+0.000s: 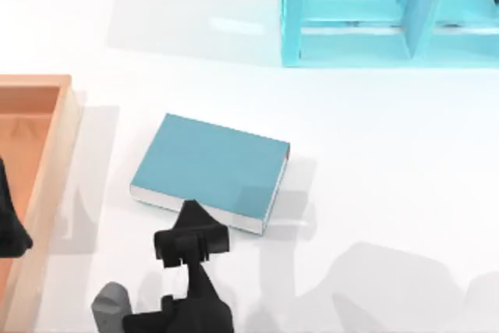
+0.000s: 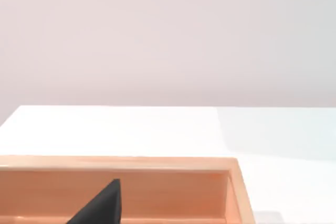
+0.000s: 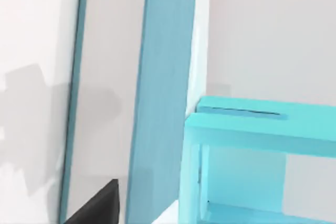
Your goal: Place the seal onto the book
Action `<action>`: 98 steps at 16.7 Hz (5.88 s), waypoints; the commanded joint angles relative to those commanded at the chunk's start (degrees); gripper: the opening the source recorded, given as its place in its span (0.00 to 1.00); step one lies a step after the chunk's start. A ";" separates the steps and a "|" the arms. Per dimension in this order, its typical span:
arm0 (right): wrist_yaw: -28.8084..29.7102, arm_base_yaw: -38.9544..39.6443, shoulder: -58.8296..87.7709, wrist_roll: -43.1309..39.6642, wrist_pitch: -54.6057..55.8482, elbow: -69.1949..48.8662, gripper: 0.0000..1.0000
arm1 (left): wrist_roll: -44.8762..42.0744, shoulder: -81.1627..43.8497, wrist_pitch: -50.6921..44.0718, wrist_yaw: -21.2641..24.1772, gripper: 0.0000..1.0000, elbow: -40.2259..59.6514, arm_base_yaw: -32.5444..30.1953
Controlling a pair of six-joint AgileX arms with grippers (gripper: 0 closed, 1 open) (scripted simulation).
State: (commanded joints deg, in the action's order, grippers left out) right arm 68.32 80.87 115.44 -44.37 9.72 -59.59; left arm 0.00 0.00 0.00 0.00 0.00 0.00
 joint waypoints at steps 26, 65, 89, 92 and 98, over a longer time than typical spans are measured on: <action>-65.99 -75.65 -109.73 41.49 -9.00 58.29 1.00 | 0.00 0.00 0.00 0.00 1.00 0.00 0.00; -68.32 -80.87 -115.44 44.37 -9.72 59.59 1.00 | -16.72 -106.42 -72.92 0.32 1.00 89.69 15.39; -68.32 -80.87 -115.44 44.37 -9.72 59.59 1.00 | -16.90 -111.75 -51.36 0.35 0.55 73.46 15.48; -68.32 -80.87 -115.44 44.37 -9.72 59.59 1.00 | -16.90 -111.75 -51.36 0.35 0.32 73.46 15.48; -68.32 -80.87 -115.44 44.37 -9.72 59.59 1.00 | -16.90 -111.75 -51.36 0.35 0.00 73.46 15.48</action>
State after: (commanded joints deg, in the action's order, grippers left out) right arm 0.00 0.00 0.00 0.00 0.00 0.00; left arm -16.90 -111.75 -51.36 0.35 73.46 15.48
